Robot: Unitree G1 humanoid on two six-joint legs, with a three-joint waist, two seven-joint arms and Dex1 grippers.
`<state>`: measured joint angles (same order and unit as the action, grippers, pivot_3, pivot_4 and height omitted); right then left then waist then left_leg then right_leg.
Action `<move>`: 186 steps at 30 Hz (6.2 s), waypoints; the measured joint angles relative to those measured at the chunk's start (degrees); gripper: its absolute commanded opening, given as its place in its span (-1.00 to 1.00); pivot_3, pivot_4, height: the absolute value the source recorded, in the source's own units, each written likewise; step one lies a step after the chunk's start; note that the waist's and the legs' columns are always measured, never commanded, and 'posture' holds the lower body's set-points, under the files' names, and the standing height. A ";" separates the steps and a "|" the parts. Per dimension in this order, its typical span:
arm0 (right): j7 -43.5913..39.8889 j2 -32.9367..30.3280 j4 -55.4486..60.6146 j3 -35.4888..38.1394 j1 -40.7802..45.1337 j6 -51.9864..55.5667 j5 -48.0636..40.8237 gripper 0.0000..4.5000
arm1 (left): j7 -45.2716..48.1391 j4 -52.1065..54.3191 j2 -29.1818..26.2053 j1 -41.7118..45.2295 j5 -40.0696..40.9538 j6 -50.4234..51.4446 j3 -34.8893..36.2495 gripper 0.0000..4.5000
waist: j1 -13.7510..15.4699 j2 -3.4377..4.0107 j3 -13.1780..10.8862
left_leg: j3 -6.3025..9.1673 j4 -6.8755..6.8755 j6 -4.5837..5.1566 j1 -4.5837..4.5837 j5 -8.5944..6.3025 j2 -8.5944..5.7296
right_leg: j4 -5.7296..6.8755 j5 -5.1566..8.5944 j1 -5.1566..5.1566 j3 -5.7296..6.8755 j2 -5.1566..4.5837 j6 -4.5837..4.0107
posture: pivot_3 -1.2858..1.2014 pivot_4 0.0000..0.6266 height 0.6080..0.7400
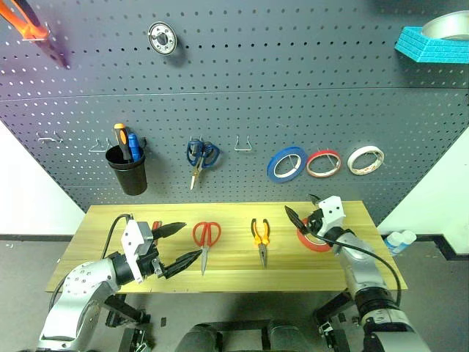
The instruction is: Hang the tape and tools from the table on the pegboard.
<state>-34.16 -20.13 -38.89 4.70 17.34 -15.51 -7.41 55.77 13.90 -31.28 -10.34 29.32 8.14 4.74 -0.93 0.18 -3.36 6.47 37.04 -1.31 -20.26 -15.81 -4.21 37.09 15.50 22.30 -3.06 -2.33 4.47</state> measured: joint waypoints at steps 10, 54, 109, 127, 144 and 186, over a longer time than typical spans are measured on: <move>-2.50 -4.85 -8.14 -3.12 4.30 4.59 5.03 1.00 | -3.55 3.86 0.02 2.48 3.66 6.80 0.72 0.99 | 0.02 0.00 -0.01 | 0.00 0.02 0.00 0.00 0.00 0.00 | 0.00 0.00 -0.02 0.00 0.01 0.00 | 0.04 -0.94 1.00; -5.57 -5.79 -23.44 -12.87 13.33 23.35 17.02 1.00 | 2.45 -7.20 2.81 -2.20 1.83 -5.45 1.66 0.99 | 0.18 0.08 -0.62 | 0.03 -0.03 0.01 -0.08 0.00 -0.01 | -0.09 0.03 0.03 0.00 -0.04 -0.02 | 0.06 -0.83 1.00; -8.26 1.71 8.83 16.42 -9.02 13.25 -19.92 -0.71 | 4.55 -11.96 4.10 2.82 1.13 -7.13 1.71 1.00 | 0.02 0.07 -1.91 | 0.06 -0.12 0.03 -0.23 -0.03 0.00 | -0.22 0.23 0.13 -0.01 -0.10 0.20 | -0.01 -0.84 1.00; 0.85 2.97 34.28 17.43 -14.21 22.54 -27.15 -0.71 | 3.39 -10.16 3.84 4.04 1.30 -3.35 1.68 1.00 | -0.17 0.21 -2.25 | 0.05 -0.25 0.08 -0.40 -0.06 0.02 | -0.60 0.24 0.19 -0.03 -0.10 0.21 | -0.03 -0.81 1.00; 1.46 3.33 40.45 12.01 -11.25 25.26 -26.97 -0.71 | 0.25 -3.89 3.85 4.45 2.26 1.72 1.65 1.00 | -0.18 0.24 -2.24 | 0.04 -0.20 0.18 -1.08 -0.11 0.01 | -0.73 -0.06 0.76 0.02 -0.11 0.15 | -0.01 -0.80 1.00; 3.06 6.80 25.04 0.06 -8.92 22.49 -9.58 0.98 | -2.21 -1.19 3.72 0.31 3.22 1.34 5.19 1.00 | 0.14 0.24 -2.21 | 0.03 0.01 0.11 -0.90 -0.07 0.01 | -0.22 -0.06 0.74 0.02 -0.07 0.08 | 0.04 -0.77 1.00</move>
<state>-31.09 -13.33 -13.86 4.75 8.41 6.98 -16.99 53.56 12.71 -27.56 -10.03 32.54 9.48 9.93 -0.79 0.42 -5.57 6.49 37.05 -1.19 -21.15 -15.87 -4.20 36.88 15.45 23.04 -3.04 -2.40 4.55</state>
